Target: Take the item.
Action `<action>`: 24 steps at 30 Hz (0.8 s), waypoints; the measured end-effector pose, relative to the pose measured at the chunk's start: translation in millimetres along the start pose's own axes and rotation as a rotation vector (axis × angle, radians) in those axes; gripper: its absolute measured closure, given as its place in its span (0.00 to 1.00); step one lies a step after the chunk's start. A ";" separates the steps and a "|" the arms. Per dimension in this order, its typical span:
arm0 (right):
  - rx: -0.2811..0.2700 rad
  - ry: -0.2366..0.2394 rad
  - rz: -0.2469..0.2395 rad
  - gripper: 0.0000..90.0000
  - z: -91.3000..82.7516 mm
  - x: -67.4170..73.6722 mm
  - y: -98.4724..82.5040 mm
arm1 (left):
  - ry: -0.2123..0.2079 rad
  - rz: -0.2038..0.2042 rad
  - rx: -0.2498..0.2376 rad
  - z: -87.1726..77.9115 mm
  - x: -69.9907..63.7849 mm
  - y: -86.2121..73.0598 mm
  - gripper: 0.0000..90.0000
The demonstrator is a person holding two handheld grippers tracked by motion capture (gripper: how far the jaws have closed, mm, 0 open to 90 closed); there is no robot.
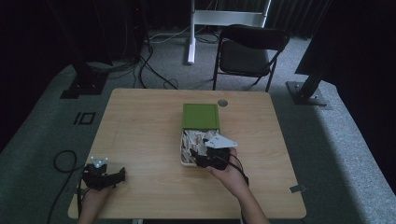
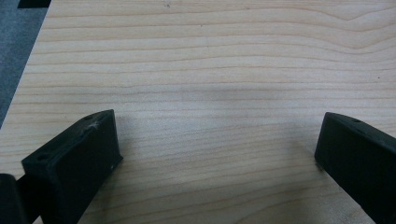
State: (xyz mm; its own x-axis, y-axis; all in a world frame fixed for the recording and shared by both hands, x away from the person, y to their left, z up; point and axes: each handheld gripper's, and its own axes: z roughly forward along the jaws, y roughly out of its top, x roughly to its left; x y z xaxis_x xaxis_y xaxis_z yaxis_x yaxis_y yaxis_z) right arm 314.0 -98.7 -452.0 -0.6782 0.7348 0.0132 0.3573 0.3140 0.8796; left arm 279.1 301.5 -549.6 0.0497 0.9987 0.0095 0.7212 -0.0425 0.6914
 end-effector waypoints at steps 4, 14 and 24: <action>0.038 0.020 -0.018 0.51 7.5 4.2 -5.0 | 0.000 0.001 0.001 -0.1 0.1 0.0 0.01; 0.080 0.043 -0.024 0.54 22.2 14.8 -13.3 | 0.000 0.002 0.001 -0.1 0.1 0.0 0.01; 0.122 -0.017 0.102 0.55 29.6 6.4 -14.0 | 0.000 0.001 0.001 -0.1 0.1 0.0 0.01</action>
State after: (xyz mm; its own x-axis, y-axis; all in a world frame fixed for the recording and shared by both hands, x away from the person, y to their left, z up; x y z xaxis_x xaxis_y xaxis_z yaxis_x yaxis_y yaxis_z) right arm 323.7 -80.6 -478.3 -0.6237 0.7764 0.0908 0.4998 0.3068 0.8100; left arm 279.1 301.6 -549.6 0.0505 0.9987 0.0099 0.7219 -0.0434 0.6907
